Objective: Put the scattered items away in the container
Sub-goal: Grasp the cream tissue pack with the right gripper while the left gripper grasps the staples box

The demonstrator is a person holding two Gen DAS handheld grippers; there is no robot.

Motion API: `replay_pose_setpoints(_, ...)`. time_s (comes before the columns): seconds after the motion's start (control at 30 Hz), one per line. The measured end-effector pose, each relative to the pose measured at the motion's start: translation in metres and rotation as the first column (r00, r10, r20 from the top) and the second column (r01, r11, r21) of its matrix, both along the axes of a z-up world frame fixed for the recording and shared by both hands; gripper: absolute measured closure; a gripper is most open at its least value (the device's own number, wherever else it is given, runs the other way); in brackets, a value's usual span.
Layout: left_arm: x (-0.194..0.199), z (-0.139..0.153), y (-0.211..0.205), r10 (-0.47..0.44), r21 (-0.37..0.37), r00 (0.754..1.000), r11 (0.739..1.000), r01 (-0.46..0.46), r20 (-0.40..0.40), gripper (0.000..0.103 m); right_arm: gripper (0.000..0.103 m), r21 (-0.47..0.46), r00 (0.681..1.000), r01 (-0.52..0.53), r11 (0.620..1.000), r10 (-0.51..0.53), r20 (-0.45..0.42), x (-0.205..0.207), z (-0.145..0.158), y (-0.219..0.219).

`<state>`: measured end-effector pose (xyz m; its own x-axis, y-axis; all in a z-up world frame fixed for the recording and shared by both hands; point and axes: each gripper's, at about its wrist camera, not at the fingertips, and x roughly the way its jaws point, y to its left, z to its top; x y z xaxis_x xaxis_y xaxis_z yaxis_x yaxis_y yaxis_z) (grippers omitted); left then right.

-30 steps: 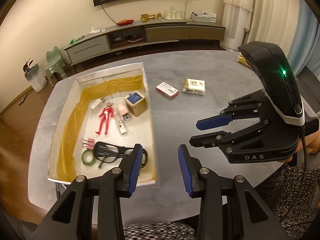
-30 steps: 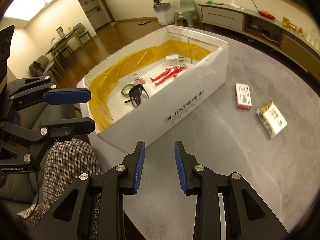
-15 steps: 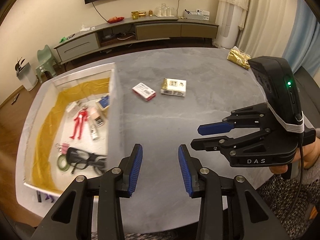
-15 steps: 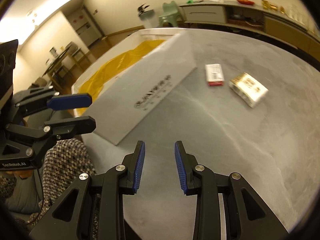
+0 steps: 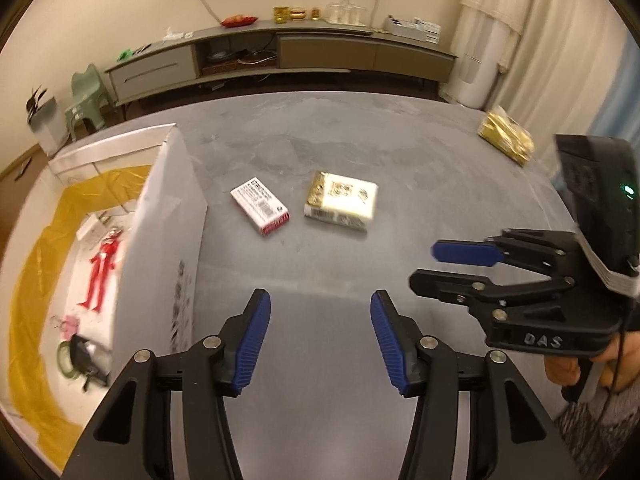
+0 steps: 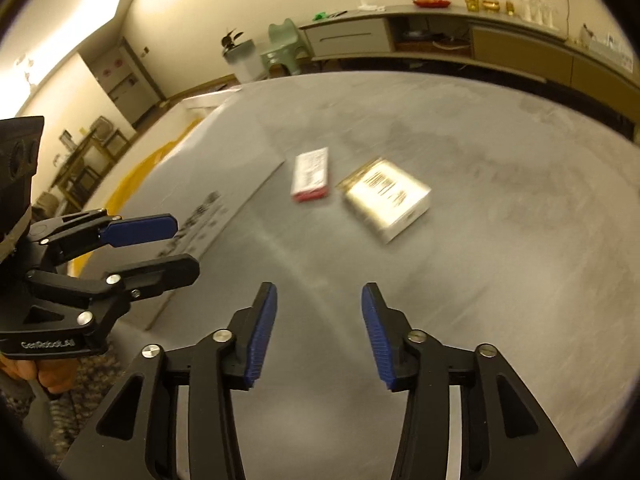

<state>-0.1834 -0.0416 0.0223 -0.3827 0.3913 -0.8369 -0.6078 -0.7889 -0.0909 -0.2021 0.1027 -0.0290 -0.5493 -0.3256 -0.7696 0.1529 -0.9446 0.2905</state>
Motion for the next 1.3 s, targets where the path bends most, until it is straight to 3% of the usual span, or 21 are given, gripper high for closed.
replay_pose_setpoints(0.13, -0.031, -0.015, 0.018, 0.055, 0.021, 0.998, 0.998, -0.056, 0.02, 0.047, 0.049, 0.152, 0.998, -0.048, 0.987, 0.054, -0.037, -0.031, -0.003, 0.001)
replay_pose_setpoints(0.3, -0.064, -0.035, 0.035, 0.103, 0.025, 0.994, 0.994, -0.104, 0.028, 0.041, 0.044, 0.321, 0.98, -0.16, 0.933, 0.19, -0.062, -0.066, -0.013, -0.011)
replay_pose_setpoints(0.53, -0.103, -0.068, 0.045, 0.183, -0.021, 0.983, 0.983, -0.183, 0.012, 0.041, 0.042, 0.409, 0.941, -0.293, 0.864, 0.336, -0.037, -0.1, -0.037, -0.024)
replay_pose_setpoints(0.7, -0.125, -0.09, 0.048, 0.22, -0.037, 0.975, 0.975, -0.219, 0.021, 0.041, 0.042, 0.365, 0.947, -0.299, 0.881, 0.321, 0.0, -0.117, -0.058, -0.013)
replay_pose_setpoints(0.83, -0.131, -0.095, 0.054, 0.183, -0.061, 0.983, 0.981, -0.184, -0.022, 0.042, 0.047, 0.292, 0.967, -0.244, 0.925, 0.253, 0.006, -0.109, -0.069, 0.01)
replay_pose_setpoints(0.9, -0.129, -0.093, 0.055, 0.146, -0.051, 0.989, 0.988, -0.148, -0.031, 0.064, 0.048, 0.286, 0.976, -0.207, 0.936, 0.216, -0.002, -0.099, -0.07, 0.02)
replay_pose_setpoints(1.03, -0.118, -0.091, 0.053, 0.113, -0.036, 0.993, 0.993, -0.114, -0.016, 0.064, 0.048, 0.22, 0.988, -0.148, 0.964, 0.155, -0.012, -0.081, -0.069, 0.038)
replay_pose_setpoints(1.3, -0.074, -0.076, 0.046, 0.091, -0.018, 0.996, 0.996, -0.091, -0.021, 0.064, 0.049, 0.188, 0.995, -0.1, 0.977, 0.101, 0.006, -0.047, -0.059, 0.045)
